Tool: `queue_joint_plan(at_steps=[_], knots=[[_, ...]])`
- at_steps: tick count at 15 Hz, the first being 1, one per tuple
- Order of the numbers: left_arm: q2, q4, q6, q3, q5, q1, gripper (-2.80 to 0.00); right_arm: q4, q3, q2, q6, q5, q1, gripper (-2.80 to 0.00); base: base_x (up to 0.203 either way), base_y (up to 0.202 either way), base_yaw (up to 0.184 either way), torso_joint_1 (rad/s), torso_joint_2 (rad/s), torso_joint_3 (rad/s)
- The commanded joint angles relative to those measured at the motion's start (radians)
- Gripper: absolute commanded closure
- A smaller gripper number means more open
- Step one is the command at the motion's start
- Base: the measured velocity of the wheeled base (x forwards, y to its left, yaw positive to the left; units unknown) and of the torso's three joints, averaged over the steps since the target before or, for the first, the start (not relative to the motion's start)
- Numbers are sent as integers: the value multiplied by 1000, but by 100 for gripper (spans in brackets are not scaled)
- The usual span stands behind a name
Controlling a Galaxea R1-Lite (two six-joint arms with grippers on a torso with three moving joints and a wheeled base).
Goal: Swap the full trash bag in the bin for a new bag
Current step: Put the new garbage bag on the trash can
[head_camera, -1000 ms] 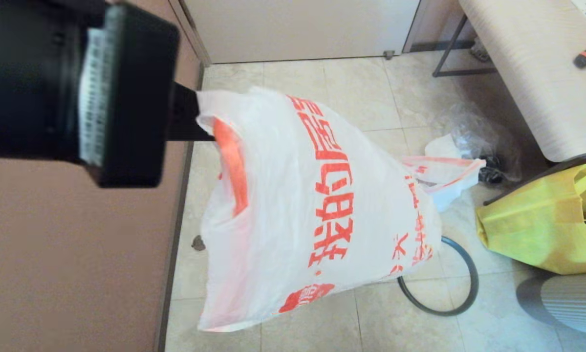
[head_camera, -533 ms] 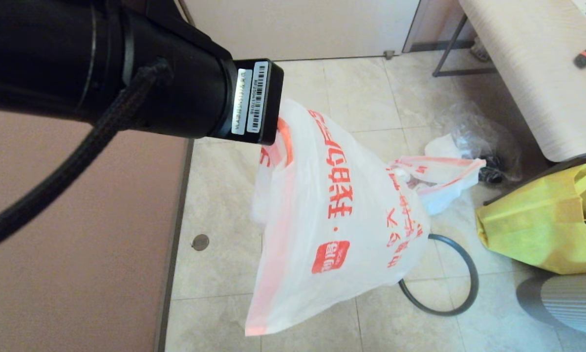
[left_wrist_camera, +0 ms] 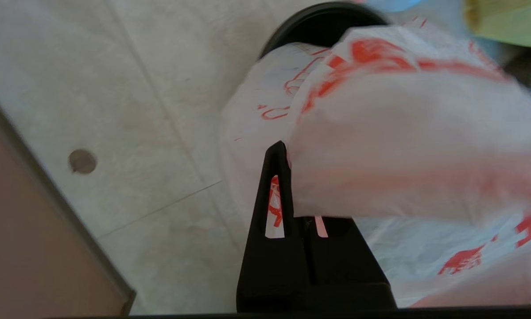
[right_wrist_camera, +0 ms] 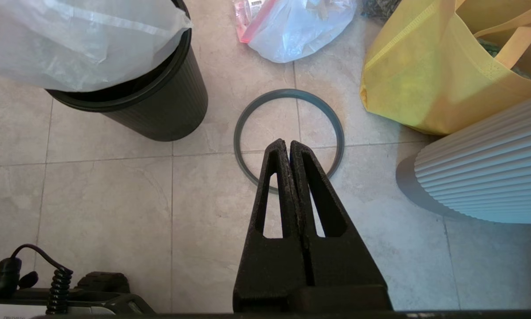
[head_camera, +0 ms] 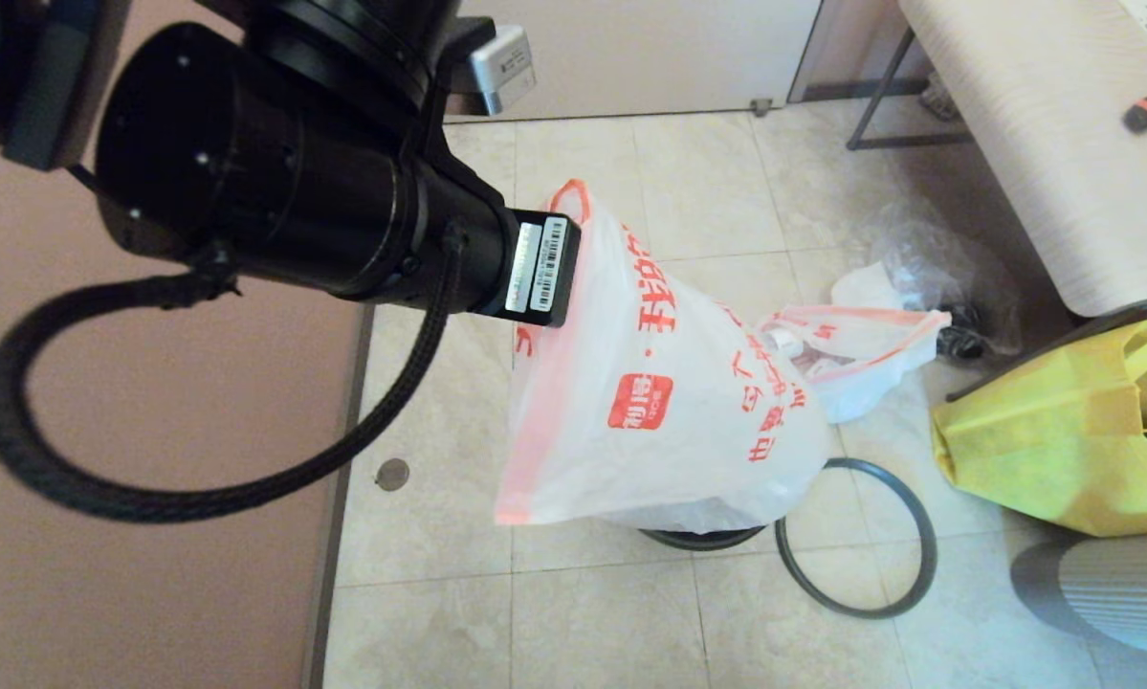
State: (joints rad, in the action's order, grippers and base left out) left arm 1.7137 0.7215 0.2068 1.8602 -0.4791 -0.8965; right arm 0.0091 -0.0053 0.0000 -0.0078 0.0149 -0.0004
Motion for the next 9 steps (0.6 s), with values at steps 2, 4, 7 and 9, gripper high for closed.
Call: queue_joint_plan(at_steps=[2, 4, 7, 9], knots=[[68, -1, 2, 14, -24, 36, 0, 0, -1, 2, -1, 0, 0, 0, 0, 0, 0, 0, 0, 0], [107, 0, 3, 53, -97, 57, 0, 0, 1, 2, -1, 0, 0, 0, 0, 0, 0, 0, 0, 0], [127, 2, 9, 46, -114, 100, 0, 0, -1, 2, -1, 0, 0, 0, 0, 0, 0, 0, 0, 0], [129, 4, 39, 30, -120, 112, 0, 0, 1, 2, -1, 0, 0, 0, 0, 0, 0, 0, 0, 0]])
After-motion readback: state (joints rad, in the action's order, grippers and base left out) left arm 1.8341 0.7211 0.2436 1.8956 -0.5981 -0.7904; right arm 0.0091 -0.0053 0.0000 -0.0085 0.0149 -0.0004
